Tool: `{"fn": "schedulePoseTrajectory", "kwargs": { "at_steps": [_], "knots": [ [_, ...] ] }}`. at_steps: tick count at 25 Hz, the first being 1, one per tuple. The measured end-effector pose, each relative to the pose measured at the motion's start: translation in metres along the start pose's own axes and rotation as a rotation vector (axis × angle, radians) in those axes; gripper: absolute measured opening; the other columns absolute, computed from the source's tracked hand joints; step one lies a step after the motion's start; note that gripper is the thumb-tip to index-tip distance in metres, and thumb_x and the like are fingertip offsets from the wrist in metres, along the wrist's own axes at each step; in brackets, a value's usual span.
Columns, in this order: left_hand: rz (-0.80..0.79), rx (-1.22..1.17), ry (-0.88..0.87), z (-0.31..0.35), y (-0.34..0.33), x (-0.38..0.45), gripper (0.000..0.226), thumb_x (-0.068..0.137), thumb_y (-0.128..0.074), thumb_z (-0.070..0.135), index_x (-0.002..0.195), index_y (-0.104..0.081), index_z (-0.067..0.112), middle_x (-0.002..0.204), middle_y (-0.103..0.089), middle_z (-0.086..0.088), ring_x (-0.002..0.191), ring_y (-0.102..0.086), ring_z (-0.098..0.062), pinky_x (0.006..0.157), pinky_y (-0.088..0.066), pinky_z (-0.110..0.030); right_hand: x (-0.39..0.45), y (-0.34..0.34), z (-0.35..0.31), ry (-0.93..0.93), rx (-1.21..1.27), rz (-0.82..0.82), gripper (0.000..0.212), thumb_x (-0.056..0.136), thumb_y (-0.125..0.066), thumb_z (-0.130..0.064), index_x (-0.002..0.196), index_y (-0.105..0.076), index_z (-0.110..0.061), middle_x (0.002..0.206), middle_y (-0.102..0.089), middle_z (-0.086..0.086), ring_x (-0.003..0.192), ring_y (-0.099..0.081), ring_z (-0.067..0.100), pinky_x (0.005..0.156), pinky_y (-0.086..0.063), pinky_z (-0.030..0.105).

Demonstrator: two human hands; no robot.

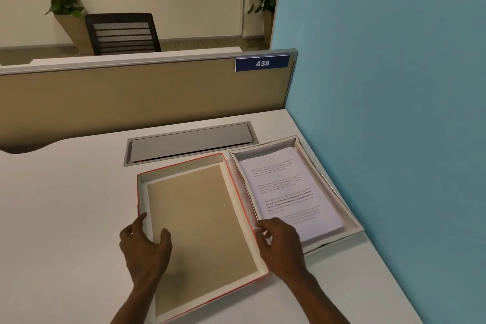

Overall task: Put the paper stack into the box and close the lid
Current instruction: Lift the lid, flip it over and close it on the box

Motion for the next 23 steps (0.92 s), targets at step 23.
{"fn": "schedulePoseTrajectory", "kwargs": {
  "at_steps": [23],
  "knots": [
    [-0.317,-0.784,0.118,0.045,0.062,0.017,0.014,0.097,-0.067,0.030,0.109,-0.072,0.026,0.107,-0.075,-0.002,0.095,-0.068,-0.029,0.075,-0.054,-0.038,0.006,-0.019,0.010,-0.323,0.104,0.070,0.030,0.086,-0.076,-0.012,0.115,-0.075,-0.019,0.110,-0.078,-0.001,0.099,-0.075,0.016,0.087,-0.056,0.027]
  ]
}}
Point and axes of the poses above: each hand's wrist, its own x-axis towards the middle knuckle, its own y-axis out of the back of the hand, z = x × y, the point moved 8 cm from there along x, towards the middle knuckle
